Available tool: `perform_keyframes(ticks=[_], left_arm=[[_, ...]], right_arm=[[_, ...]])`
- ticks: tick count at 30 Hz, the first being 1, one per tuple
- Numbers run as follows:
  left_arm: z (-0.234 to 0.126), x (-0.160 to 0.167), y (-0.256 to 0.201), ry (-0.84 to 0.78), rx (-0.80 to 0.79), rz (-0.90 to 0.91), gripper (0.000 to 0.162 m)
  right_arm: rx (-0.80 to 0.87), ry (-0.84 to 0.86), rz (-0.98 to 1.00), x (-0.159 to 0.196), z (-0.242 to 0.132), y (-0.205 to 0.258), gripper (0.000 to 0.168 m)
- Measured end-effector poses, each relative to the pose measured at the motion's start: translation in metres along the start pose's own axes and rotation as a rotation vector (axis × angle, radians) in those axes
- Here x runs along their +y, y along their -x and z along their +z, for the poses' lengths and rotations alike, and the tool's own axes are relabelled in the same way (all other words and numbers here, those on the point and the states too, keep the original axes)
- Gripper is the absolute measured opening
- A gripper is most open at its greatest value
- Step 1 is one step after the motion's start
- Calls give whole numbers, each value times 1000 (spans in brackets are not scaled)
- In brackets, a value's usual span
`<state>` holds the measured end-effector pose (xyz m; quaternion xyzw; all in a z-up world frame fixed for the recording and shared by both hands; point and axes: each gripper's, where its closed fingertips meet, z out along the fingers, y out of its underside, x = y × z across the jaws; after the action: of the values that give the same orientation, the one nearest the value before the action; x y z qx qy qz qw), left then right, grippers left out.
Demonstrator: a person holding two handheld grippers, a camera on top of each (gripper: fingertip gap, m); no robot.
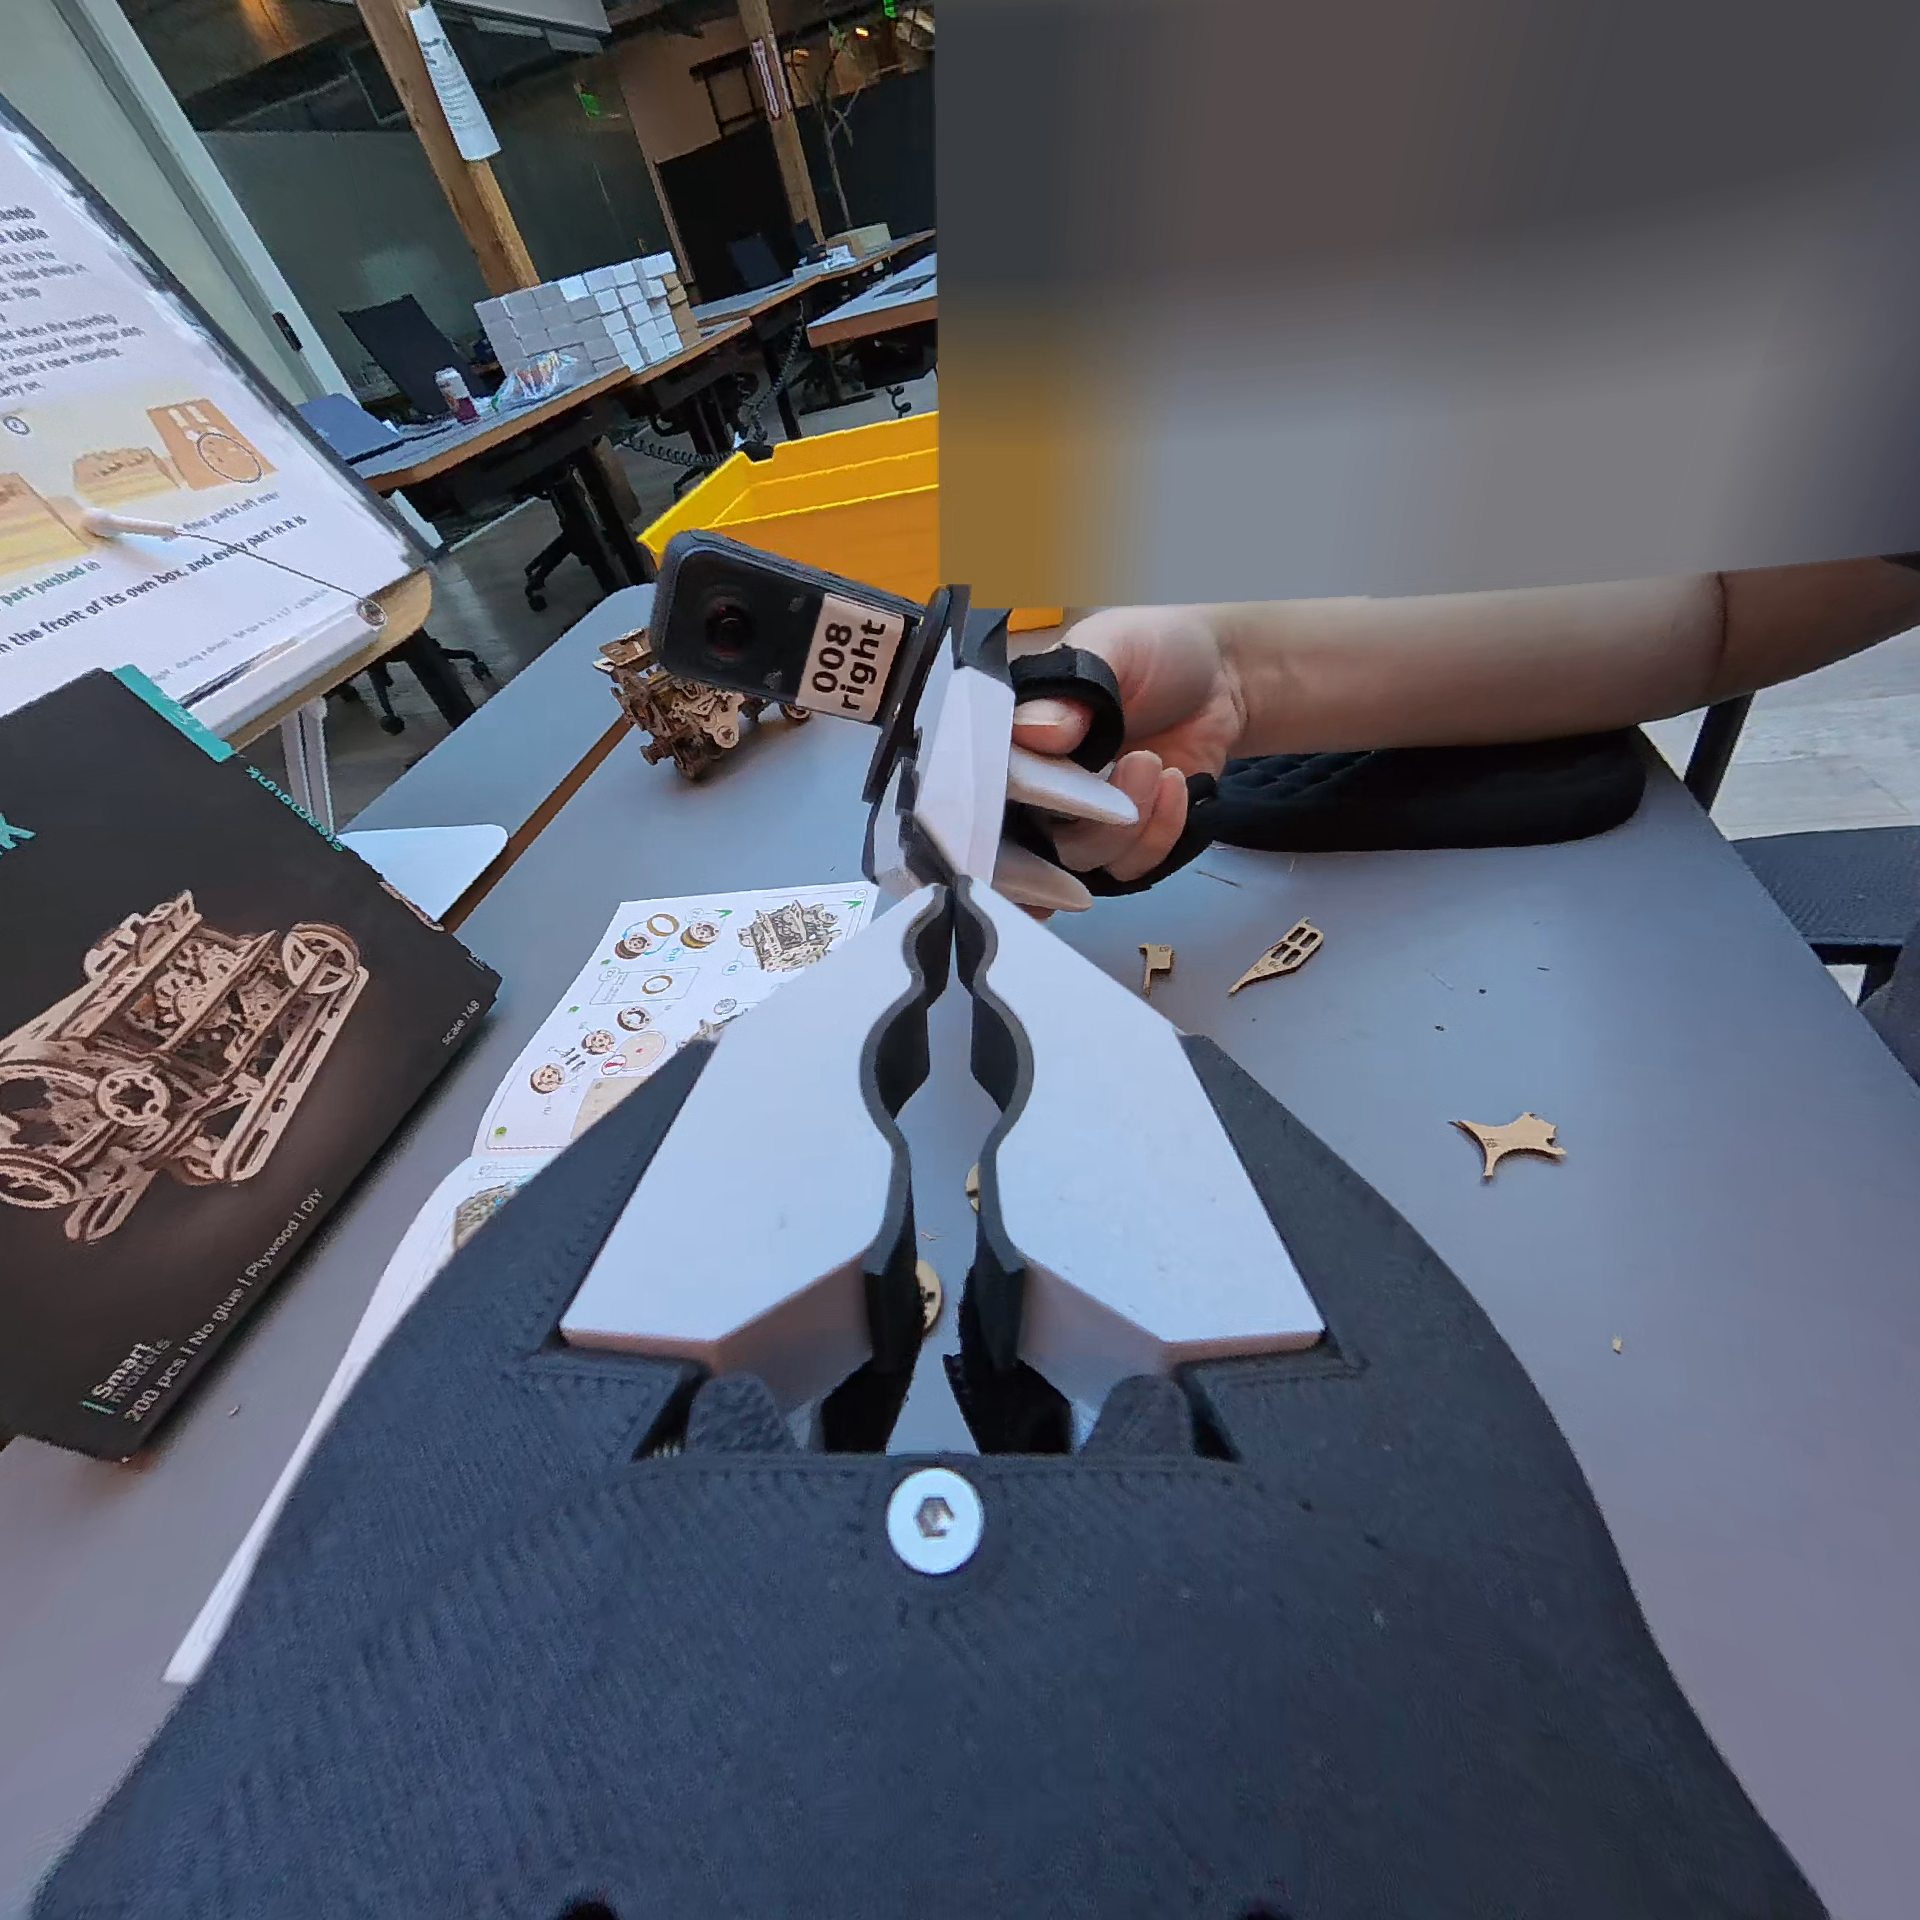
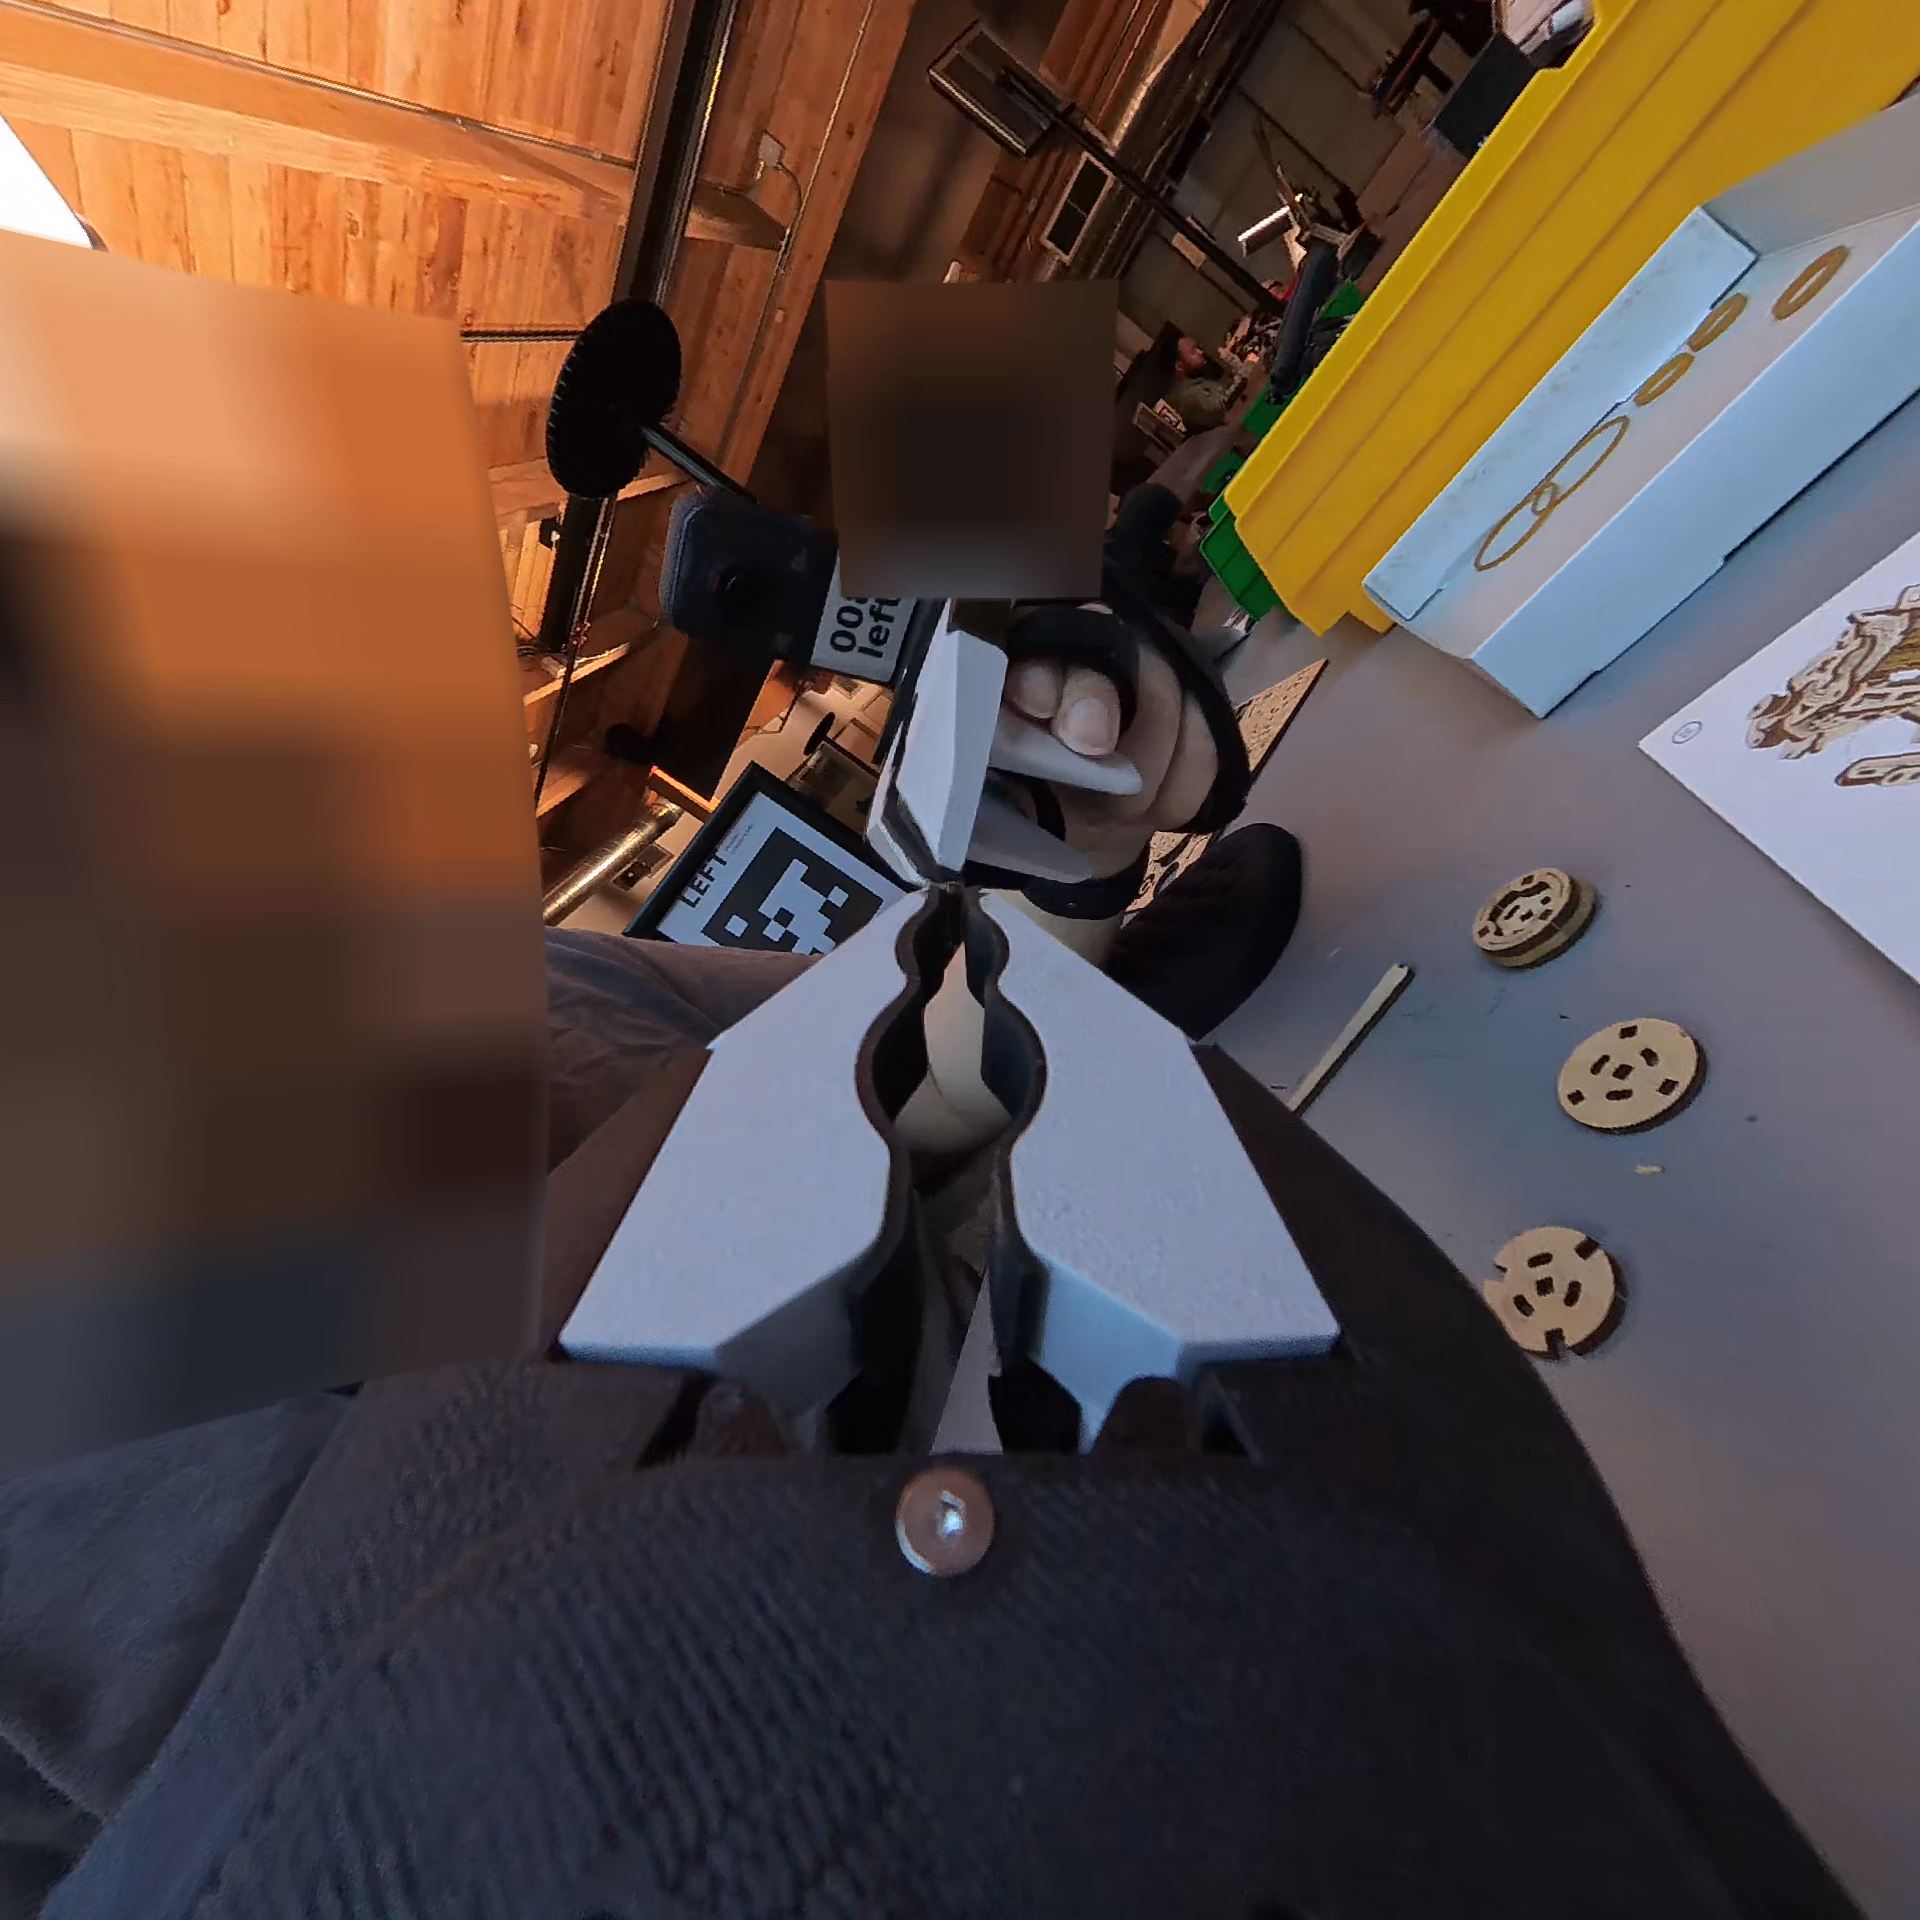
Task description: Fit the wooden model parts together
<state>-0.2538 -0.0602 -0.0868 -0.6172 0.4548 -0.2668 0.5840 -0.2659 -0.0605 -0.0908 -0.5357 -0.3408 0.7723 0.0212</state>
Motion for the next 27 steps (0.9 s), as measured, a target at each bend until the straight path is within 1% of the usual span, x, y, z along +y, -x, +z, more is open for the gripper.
perform_keyframes(ticks=[6,10,12,13,15,17,27], left_arm=[[-2,-3,0,-24,24,-42,0],[-3,-2,0,-27,17,-33,0],[-2,-2,0,-26,8,-20,8],[-1,-2,0,-28,4,-14,9],[1,-1,-2,-20,3,-1,7],[2,1,-4,-10,13,9,1],[3,5,-10,25,40,39,1]], right_arm=[[-19,-8,7,-1,-1,3,1],[-15,-17,-8,-3,-1,5,0],[-21,-21,2,-3,-2,6,1],[-12,-5,3,-1,-1,5,1],[-8,15,2,3,0,4,1],[-7,13,8,3,0,3,0],[-41,40,37,9,0,2,1]])
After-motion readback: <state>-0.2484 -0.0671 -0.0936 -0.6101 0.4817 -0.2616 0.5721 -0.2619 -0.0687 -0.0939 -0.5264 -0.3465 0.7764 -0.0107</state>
